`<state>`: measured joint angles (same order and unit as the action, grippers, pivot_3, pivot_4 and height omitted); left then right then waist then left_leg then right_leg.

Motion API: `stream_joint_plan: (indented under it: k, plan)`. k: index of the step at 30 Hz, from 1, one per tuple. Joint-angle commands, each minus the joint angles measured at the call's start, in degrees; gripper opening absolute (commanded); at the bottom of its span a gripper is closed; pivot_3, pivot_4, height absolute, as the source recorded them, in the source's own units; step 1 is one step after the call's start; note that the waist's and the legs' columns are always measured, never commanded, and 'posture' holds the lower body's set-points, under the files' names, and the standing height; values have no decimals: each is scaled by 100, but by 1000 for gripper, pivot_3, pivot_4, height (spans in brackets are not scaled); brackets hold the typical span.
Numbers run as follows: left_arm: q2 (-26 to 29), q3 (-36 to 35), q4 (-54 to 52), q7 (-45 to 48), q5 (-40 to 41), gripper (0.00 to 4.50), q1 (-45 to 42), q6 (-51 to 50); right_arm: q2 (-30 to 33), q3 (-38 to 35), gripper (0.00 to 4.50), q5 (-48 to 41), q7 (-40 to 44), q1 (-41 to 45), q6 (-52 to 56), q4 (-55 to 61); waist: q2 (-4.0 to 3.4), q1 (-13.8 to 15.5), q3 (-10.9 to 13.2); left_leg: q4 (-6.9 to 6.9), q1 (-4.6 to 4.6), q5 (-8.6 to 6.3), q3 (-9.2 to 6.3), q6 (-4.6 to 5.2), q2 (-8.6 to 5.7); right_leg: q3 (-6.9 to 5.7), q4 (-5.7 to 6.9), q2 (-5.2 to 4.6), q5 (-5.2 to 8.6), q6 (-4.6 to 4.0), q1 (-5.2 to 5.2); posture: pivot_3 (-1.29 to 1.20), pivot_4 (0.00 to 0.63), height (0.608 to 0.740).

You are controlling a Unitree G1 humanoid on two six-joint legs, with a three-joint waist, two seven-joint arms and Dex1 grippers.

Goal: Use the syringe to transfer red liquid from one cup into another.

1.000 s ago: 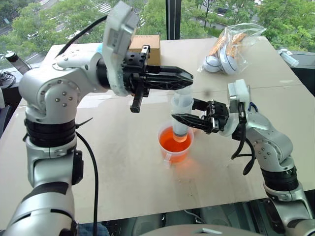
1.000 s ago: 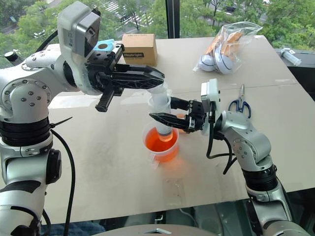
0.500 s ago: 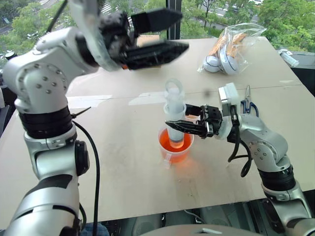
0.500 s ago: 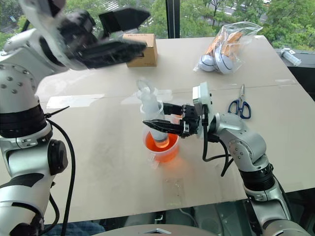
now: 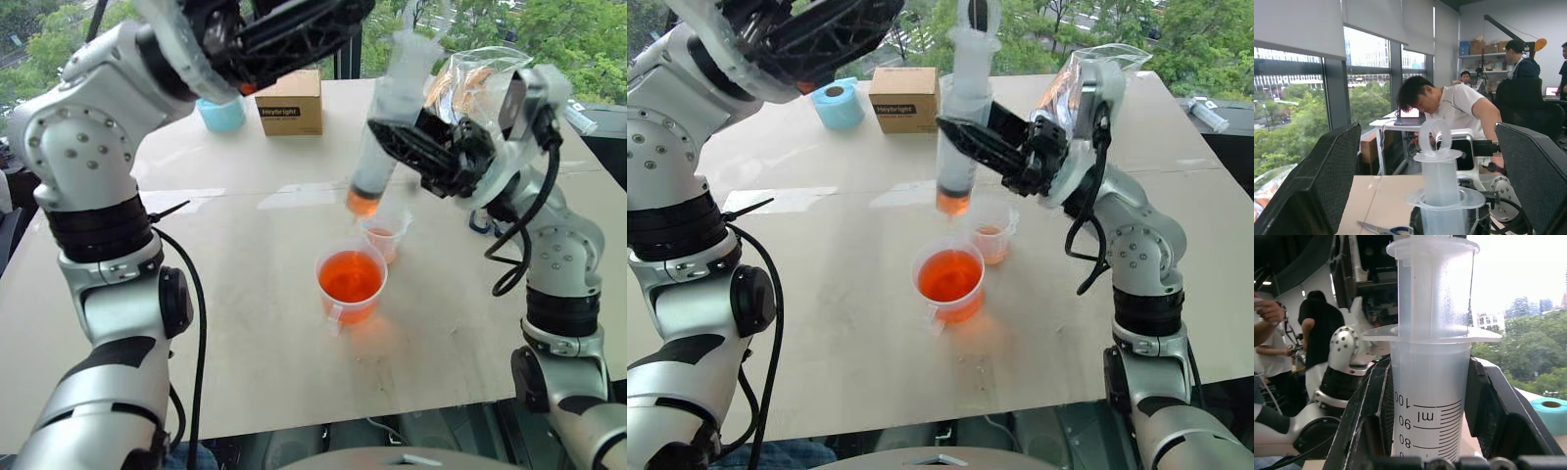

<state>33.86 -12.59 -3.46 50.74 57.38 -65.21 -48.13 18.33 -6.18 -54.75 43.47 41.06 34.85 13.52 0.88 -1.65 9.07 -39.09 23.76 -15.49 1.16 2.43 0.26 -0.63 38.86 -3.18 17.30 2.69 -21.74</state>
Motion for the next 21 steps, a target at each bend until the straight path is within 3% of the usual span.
stream_joint_plan:
  k: [1, 9, 21]
  plan:
    - [-200, 66, 23, -128, -164, 4419, -181, 257, 189, -129, 1530, 452, 196, 86, -456, -324, 0, 4, 0, 0, 1, 0, 1, 0, 0, 0, 0, 0, 0, 0, 0, 0, 150, 740]
    - [-569, 576, 252, 210, -558, 4419, -85, 375, 103, 297, 1530, 1709, 574, -162, -1566, -1088, -1, 50, 1, 4, 2, 0, 6, 0, 0, 6, 2, 6, 0, 0, -4, 0, 150, 740]
    - [-714, 1044, 1028, 857, -1380, 4419, -90, 818, 86, 335, 1530, 1940, 866, -279, -1842, -1156, -2, 73, 1, 3, 3, 0, 6, 0, 0, 3, -1, 6, 0, 0, -3, 0, 150, 740]
